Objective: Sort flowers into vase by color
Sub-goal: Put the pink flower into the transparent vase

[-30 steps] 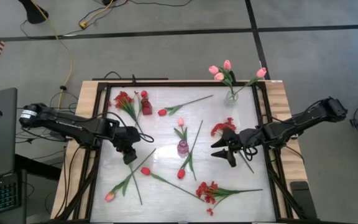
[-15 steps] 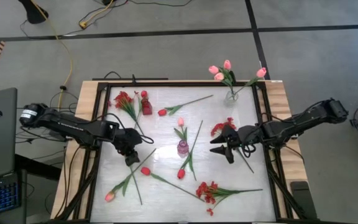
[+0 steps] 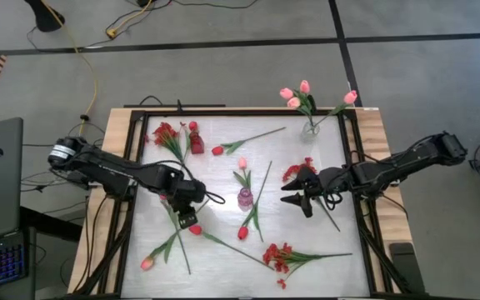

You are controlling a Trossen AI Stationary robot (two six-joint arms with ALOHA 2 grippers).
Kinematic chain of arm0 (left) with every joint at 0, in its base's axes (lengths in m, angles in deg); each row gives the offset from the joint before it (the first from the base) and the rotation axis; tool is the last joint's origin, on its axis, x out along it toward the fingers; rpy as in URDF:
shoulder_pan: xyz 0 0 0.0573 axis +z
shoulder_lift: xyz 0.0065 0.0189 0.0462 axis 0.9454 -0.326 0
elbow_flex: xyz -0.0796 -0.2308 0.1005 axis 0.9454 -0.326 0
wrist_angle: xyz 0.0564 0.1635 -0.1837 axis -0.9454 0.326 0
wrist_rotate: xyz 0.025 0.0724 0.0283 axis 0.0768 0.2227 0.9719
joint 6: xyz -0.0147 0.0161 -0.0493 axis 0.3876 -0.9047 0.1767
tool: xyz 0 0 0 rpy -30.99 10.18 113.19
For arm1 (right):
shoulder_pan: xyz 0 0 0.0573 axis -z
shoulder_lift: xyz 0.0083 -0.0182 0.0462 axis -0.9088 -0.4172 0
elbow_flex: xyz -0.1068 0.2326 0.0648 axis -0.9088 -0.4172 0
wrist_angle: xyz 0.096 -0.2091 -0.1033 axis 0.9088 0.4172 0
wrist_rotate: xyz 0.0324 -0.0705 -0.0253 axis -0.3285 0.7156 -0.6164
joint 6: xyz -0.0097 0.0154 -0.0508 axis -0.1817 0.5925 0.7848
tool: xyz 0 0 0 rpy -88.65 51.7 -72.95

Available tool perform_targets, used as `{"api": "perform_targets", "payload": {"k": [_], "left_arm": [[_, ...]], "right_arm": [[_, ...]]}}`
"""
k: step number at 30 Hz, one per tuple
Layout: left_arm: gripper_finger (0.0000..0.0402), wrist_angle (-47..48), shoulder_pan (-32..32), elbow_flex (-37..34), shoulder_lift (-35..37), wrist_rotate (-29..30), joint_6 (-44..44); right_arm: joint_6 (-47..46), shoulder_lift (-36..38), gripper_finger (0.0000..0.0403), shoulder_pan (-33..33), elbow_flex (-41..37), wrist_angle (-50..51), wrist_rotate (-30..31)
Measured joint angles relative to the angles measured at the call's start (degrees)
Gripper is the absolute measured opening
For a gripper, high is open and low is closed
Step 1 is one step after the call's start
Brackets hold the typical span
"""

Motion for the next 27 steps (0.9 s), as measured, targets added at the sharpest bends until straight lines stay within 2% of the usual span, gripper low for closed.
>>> {"api": "perform_targets", "payload": {"k": [4,12,20,27], "left_arm": [[0.0174,3.83,-0.99,4.01,-1.87,1.35,-2.69],[0.0174,3.84,-2.08,3.30,-1.91,4.00,-4.11],[0.0174,3.59,-2.79,0.19,-1.91,4.39,3.92],[0.0174,1.14,-7.31,-2.98,-1.91,5.87,13.65]], "right_arm": [[-3.49,0.00,0.0240,0.00,0.00,-1.58,1.16],[-8.12,0.00,0.0240,-1.88,0.00,-1.85,1.16],[-3.38,-0.66,0.0240,-3.17,0.00,-1.66,2.49],[0.58,-1.01,0.0240,-2.55,0.00,-1.64,2.71]]}}
